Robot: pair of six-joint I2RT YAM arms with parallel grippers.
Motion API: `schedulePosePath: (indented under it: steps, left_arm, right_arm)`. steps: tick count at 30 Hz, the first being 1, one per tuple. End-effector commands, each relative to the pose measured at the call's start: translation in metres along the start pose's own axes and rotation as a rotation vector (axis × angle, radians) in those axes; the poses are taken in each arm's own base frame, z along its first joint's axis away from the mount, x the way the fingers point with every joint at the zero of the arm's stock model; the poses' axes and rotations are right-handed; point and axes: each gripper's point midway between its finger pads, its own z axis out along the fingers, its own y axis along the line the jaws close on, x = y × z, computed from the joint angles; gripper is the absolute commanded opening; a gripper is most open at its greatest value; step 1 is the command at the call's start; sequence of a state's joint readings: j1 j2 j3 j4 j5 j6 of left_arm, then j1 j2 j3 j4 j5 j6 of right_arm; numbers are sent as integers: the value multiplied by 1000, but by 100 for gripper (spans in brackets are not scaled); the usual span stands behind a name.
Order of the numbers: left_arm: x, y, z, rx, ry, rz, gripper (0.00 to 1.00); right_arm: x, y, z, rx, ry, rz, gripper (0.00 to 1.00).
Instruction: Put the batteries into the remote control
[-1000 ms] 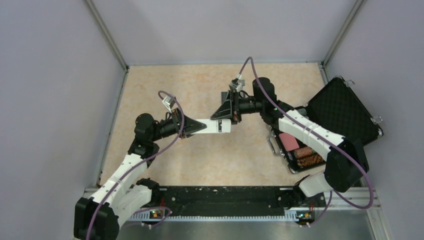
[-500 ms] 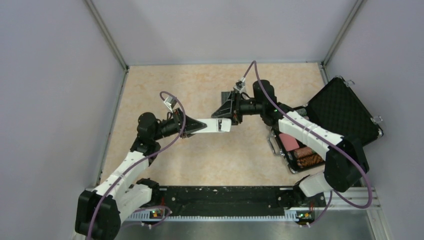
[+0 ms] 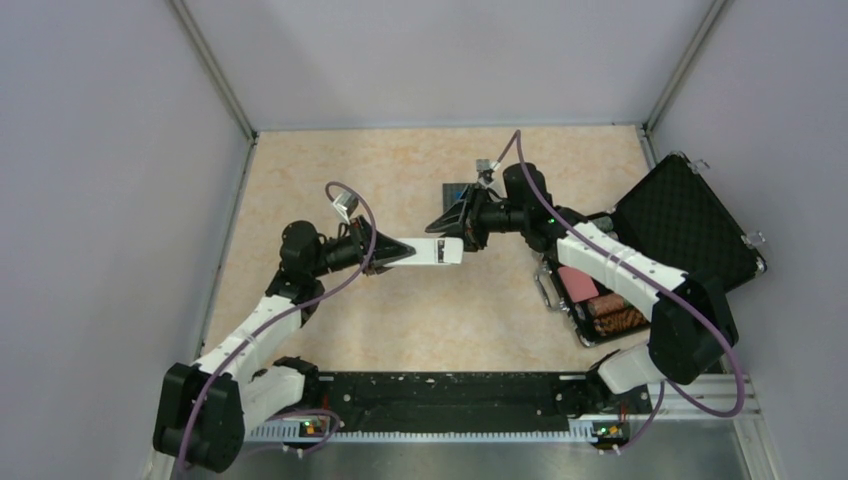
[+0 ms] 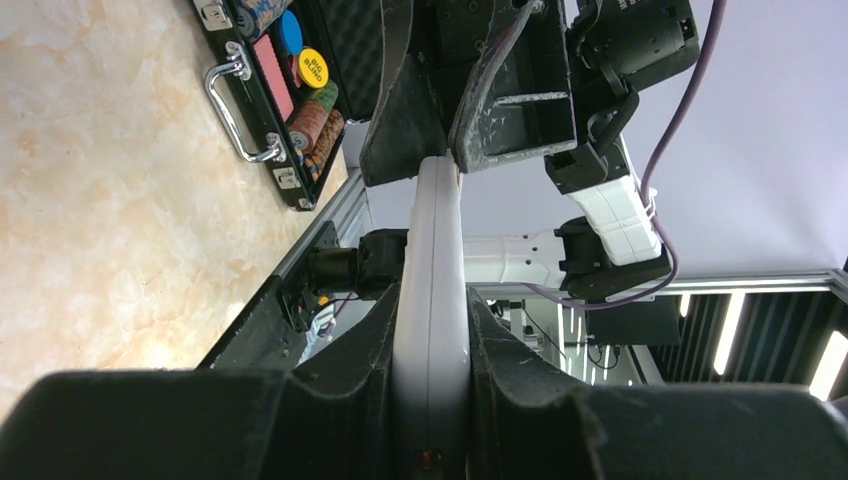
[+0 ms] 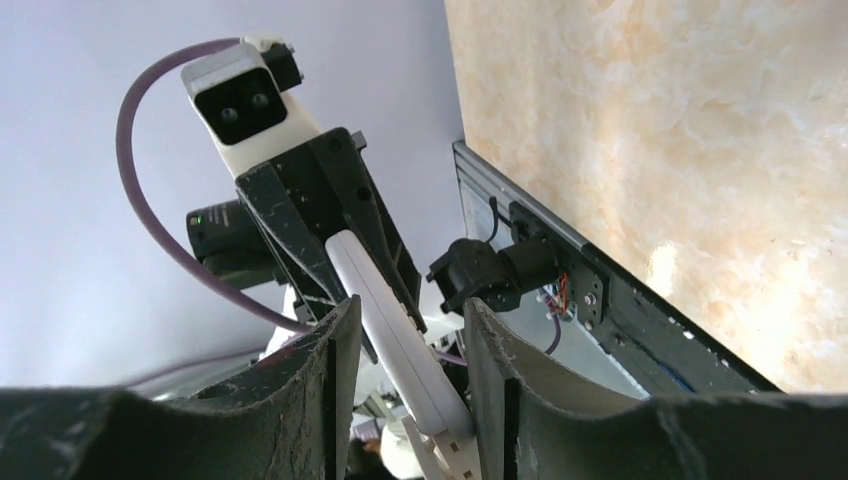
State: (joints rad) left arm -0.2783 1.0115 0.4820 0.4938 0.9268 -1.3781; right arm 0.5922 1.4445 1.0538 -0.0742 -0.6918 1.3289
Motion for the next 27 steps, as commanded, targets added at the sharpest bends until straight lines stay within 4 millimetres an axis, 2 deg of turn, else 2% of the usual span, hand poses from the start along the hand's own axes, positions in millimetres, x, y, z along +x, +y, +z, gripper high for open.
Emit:
schedulePosePath:
  steps: [1,12,20,24,27]
  left_arm:
    - [4,-3,2,29,33,10,0]
    - [-2,-17,8,79,23,-20,0]
    - [-12,-33,7,130,-40,-23,0]
    - [-10,-20,8,95,-35,-23,0]
    - [-11,-1,10,30,-40,-14,0]
  right_arm:
    - [-13,28,-12,-48,-126,5,41]
    - [-12,18,-3,26,-213,24,40]
    - [-20,20,-11,48,-325,-12,40]
    - [-23,34,-14,26,-339,-59,40]
    - [-23,31,-14,31,-340,-54,40]
